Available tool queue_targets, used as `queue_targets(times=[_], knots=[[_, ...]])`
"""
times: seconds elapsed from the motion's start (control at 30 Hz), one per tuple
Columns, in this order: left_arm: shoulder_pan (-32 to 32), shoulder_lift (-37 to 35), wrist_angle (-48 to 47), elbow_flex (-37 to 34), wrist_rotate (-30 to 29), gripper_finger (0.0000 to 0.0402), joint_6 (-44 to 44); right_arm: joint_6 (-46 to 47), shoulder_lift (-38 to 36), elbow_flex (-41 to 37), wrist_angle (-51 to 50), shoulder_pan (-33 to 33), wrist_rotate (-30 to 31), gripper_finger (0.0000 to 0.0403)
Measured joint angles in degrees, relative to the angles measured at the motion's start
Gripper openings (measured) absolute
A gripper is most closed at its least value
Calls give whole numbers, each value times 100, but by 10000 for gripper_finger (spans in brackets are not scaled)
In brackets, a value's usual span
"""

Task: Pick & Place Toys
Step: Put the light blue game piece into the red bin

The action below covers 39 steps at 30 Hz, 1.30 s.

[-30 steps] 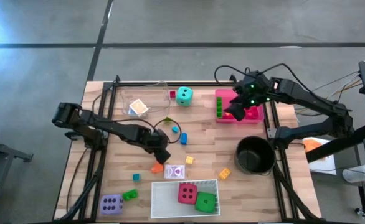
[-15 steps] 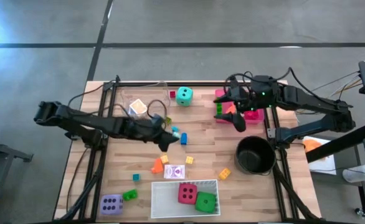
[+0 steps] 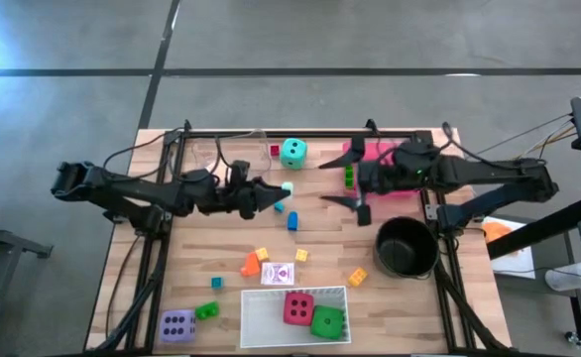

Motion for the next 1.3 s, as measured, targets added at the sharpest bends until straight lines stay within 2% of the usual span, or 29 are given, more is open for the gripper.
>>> queue_targets(times=[0.2, 0.47, 0.73, 1.07, 1.3], knots=[[44, 0, 23, 290, 3, 135, -13, -212, 464, 301, 88, 289, 680, 311], [49, 0, -206, 687, 48, 135, 140, -267, 985, 928, 79, 319, 709, 311], [55, 4, -329, 742, 46, 135, 16, -442, 1357, 1477, 29, 341, 710, 311], [94, 177, 15, 747, 9, 135, -276, -367, 1372, 1530, -30, 341, 710, 311], [148, 583, 121, 1130, 192, 135, -282, -345, 1369, 1530, -13, 354, 712, 311]])
